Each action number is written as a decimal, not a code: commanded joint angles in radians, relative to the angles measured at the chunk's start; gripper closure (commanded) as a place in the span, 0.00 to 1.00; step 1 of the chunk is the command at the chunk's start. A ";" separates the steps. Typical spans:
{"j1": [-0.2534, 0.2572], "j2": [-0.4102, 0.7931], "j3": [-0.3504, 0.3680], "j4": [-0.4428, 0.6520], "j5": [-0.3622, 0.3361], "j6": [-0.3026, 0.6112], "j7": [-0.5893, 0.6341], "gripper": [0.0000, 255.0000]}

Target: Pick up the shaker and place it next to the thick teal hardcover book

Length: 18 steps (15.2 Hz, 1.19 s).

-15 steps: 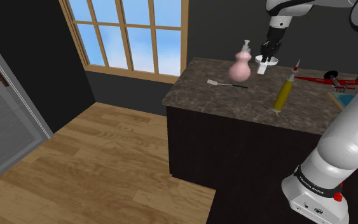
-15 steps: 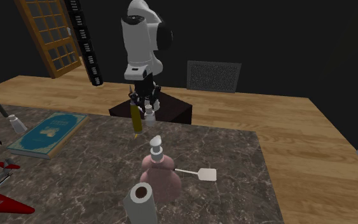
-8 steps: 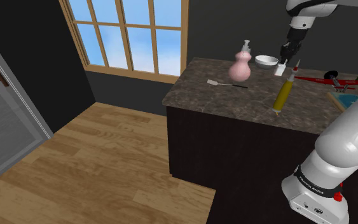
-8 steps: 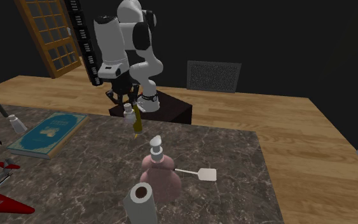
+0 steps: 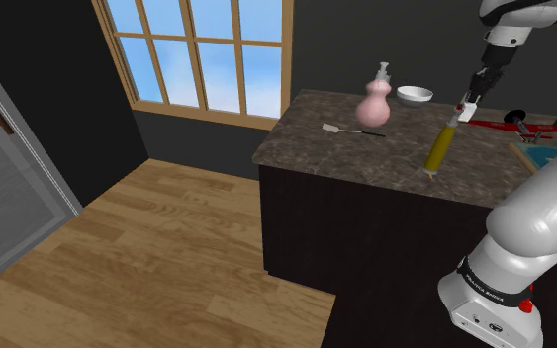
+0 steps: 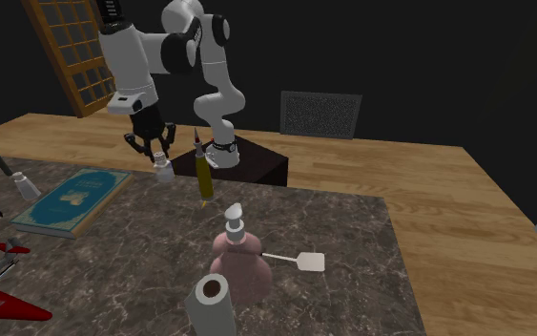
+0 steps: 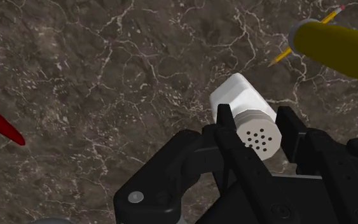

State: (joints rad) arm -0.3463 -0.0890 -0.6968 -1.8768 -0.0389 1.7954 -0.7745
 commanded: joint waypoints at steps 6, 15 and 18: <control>-0.079 0.042 -0.108 0.041 0.021 -0.009 -0.196 1.00; -0.196 0.183 -0.215 0.128 0.128 -0.009 -0.442 1.00; -0.196 0.187 -0.214 0.091 0.132 0.030 -0.446 1.00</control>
State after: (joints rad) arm -0.5432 0.0986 -0.9114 -1.7722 0.0927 1.8119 -1.2196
